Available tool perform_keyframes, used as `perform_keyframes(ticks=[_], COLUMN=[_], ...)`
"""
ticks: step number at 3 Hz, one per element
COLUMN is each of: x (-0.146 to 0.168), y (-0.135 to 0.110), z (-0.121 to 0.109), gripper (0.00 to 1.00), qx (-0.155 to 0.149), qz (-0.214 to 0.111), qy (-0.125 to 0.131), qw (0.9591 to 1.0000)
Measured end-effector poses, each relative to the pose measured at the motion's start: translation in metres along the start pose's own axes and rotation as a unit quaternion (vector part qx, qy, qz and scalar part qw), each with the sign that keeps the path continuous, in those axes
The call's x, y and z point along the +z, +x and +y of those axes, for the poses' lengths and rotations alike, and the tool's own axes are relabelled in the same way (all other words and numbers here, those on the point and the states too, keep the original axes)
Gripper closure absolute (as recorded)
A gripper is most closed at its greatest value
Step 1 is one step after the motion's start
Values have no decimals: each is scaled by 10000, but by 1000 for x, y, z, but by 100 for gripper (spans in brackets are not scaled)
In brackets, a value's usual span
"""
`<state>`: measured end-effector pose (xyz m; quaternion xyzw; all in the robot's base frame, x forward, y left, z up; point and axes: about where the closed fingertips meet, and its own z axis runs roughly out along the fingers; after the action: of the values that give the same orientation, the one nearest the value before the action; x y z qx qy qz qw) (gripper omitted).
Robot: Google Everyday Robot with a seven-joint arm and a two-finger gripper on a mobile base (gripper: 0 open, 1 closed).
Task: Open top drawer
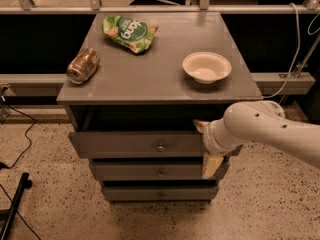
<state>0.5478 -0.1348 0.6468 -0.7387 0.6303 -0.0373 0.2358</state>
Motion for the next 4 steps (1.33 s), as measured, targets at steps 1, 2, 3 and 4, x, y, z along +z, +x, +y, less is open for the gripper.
perform_keyframes(ticks=[1, 2, 3, 4], x=[0, 7, 9, 0], y=[1, 1, 1, -2], z=[-6, -10, -7, 4], gripper=[0, 26, 48, 48], qx=[8, 45, 68, 66], qz=[45, -15, -77, -39], qy=[-1, -356, -605, -777], qw=[10000, 9994, 9981, 9969])
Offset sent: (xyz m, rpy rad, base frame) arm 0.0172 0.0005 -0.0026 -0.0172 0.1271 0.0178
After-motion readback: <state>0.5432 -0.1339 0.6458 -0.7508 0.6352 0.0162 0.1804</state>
